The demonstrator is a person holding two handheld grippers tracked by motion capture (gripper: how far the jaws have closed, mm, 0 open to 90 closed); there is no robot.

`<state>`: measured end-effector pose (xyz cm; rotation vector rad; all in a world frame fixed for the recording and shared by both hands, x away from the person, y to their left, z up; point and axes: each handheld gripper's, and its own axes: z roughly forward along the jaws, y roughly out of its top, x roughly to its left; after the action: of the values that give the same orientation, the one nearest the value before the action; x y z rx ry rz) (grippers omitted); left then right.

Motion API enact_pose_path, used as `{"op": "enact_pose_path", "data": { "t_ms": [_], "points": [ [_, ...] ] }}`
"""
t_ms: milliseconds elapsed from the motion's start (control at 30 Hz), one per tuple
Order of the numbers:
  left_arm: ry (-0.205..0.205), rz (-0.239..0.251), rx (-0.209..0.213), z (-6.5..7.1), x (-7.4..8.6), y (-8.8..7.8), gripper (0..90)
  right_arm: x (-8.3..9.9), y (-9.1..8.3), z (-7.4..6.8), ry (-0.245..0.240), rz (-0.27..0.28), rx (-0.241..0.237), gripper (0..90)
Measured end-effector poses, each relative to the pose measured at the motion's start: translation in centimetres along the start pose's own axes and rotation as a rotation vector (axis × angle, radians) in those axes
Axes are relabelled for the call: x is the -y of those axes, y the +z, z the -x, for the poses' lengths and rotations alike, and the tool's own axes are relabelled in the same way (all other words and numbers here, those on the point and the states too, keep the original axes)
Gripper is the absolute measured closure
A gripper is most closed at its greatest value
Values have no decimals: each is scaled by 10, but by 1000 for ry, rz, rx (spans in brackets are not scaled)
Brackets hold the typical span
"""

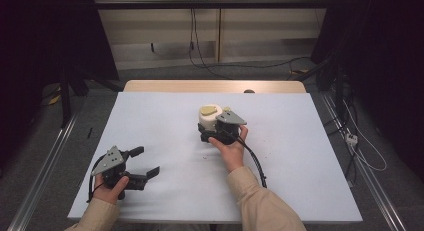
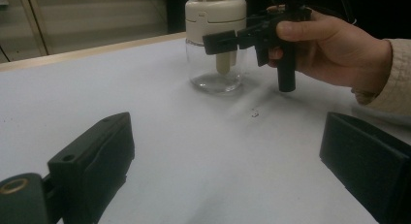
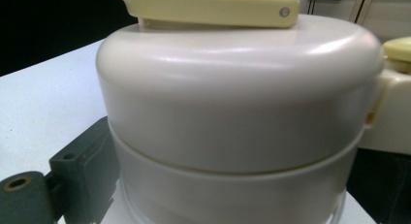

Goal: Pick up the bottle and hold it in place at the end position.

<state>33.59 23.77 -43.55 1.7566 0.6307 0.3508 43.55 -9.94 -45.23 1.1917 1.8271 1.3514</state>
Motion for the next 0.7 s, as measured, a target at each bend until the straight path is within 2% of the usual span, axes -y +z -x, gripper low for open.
{"op": "enact_pose_path", "data": {
  "t_ms": [433, 700],
  "points": [
    [1, -2, 0, 1, 0, 0, 50, 3, -6, -1, -10, -26, -4, 51],
    [4, -6, 0, 2, 0, 1, 50, 8, -14, 0, 22, -23, -10, 49]
  ]
}}
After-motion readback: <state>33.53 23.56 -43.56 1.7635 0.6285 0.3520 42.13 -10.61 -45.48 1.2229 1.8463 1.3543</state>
